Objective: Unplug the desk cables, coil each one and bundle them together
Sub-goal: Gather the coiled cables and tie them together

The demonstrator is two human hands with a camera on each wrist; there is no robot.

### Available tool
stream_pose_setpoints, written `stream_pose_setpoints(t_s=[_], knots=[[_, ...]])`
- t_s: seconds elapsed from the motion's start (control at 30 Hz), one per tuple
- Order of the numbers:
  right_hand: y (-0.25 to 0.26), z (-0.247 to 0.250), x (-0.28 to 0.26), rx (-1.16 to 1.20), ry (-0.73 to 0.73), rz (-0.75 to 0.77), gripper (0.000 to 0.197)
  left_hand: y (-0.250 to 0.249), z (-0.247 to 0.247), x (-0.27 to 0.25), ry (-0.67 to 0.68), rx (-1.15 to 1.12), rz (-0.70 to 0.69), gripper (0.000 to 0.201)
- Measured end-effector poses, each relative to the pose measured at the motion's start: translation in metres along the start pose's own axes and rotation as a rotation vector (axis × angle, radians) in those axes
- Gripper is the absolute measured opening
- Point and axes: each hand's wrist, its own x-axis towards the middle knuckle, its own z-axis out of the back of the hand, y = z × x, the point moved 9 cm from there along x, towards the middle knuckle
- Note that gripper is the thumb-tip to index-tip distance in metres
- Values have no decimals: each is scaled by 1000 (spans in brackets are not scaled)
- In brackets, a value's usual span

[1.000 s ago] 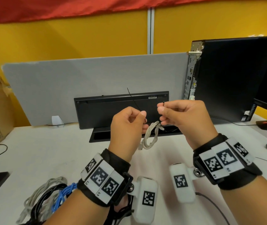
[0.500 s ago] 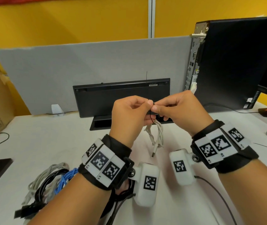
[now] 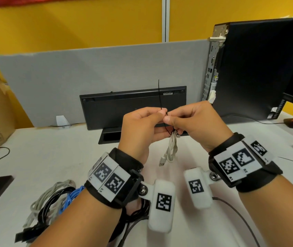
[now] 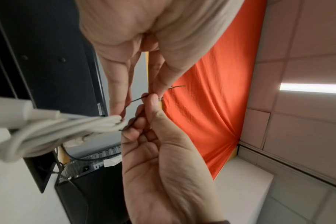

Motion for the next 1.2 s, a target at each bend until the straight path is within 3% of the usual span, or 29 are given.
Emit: stream_pose_setpoints(t_s=[0.37, 0.5, 0.87, 1.2], knots=[[8, 18, 0, 16, -165, 32, 6, 6, 10, 8, -71, 107, -20, 8], [8, 11, 1, 63, -108, 14, 8, 4, 9, 9, -64, 246, -83, 12], [10, 6, -2, -69, -74, 25, 6, 4, 6, 5, -65, 121, -32, 12], [14, 0, -3, -203, -47, 91, 8, -4, 3, 3, -65, 93, -103, 13]])
